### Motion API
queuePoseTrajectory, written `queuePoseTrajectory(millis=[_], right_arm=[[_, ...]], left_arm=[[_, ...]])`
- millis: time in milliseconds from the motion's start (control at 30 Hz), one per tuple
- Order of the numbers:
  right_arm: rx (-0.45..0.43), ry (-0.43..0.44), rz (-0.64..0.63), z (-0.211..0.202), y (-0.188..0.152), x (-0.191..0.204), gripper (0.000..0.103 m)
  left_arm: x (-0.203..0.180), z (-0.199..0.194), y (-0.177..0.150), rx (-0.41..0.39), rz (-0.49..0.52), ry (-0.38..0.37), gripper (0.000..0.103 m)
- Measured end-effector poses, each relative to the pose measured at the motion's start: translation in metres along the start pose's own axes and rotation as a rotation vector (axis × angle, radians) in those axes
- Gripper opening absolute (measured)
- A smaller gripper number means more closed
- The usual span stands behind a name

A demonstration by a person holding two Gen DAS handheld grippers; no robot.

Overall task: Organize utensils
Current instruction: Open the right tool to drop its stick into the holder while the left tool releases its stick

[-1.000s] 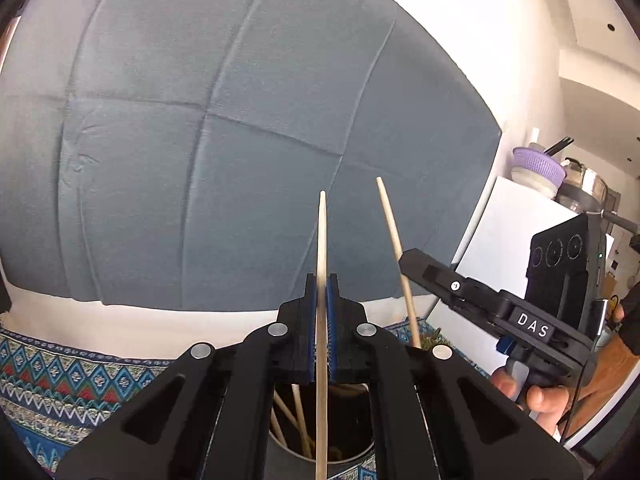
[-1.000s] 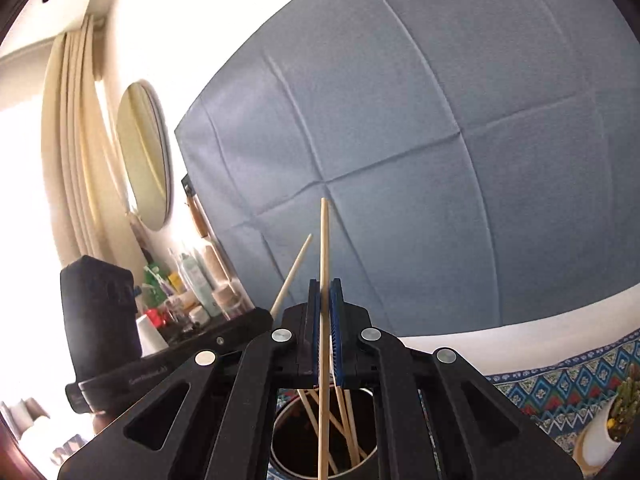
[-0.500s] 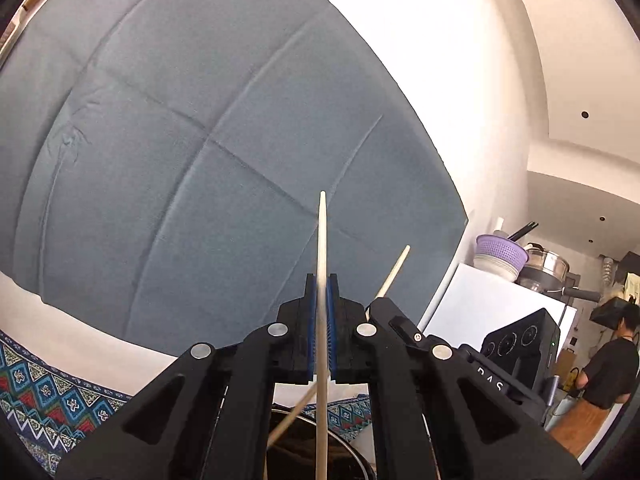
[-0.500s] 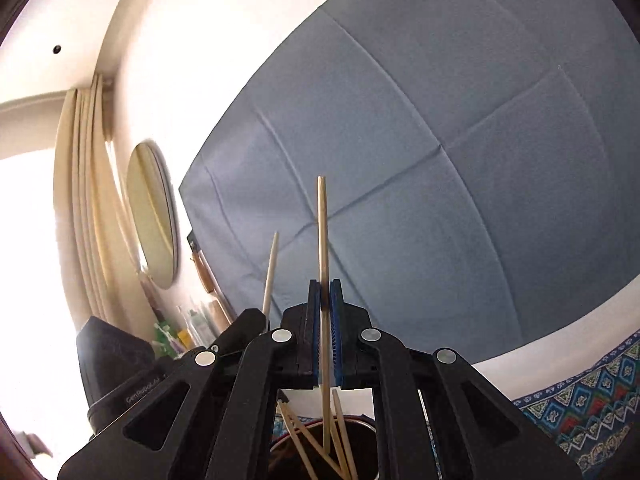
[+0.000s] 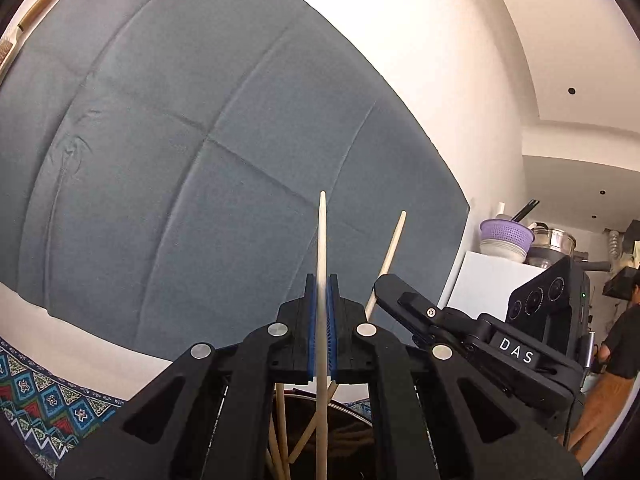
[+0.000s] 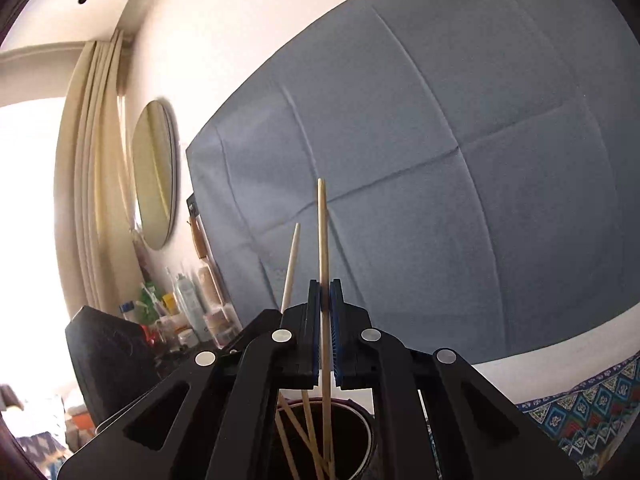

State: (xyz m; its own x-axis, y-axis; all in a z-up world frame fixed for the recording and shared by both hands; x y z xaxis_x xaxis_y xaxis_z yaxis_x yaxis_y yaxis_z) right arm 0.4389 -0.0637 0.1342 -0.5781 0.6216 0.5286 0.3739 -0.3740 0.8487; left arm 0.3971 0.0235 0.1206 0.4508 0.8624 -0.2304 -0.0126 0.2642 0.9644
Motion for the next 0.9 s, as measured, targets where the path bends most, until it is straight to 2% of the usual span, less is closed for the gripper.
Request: queuePoseTrajectory(millis=[300,633,667,733,833,867,900], right_arm=[[0.033,-0.022,-0.013,0.002,-0.005,-0.005,0.006],[0.018,-0.061,-0.017,0.003,0.000,-0.013,0.009],[0.017,-0.069,-0.014,0.002,0.000,-0.015,0.009],[0.021,-0.076,-0.006,0.002,0.000,-0.018,0.009],[0.022,-0.096,-0.002,0.002,0.001,-0.024,0.009],[0.021,-0.099,-0.001,0.001,0.001,-0.025,0.009],[0.022,-0.103,0.001,0.001,0.000,-0.026,0.009]], left_arm=[[0.003,-0.002,-0.001,0.016,0.029,-0.003,0.005],[0.006,-0.002,0.001,0.035,0.037,0.026,0.006],[0.007,-0.002,0.001,0.038,0.030,0.024,0.009],[0.009,-0.001,0.001,0.041,0.017,0.027,0.022],[0.014,-0.003,0.004,0.036,0.009,0.060,0.046],[0.017,-0.003,0.004,0.042,0.005,0.077,0.062],[0.020,-0.004,0.006,0.040,0.000,0.096,0.066]])
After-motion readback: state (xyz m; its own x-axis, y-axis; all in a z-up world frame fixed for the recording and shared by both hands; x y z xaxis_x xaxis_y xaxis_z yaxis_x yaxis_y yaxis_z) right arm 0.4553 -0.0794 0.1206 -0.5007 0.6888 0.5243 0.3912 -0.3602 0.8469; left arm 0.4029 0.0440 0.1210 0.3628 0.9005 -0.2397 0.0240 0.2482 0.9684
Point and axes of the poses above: each gripper's, at about its wrist camera, not at the fingertips, and z roughly the way its jaws point, x to its left, y to its top, the point moved 10 cm from there along z, roughly the way its jaws point, and after that the axes turned 11 degrees about z, right-handed, at the moved point
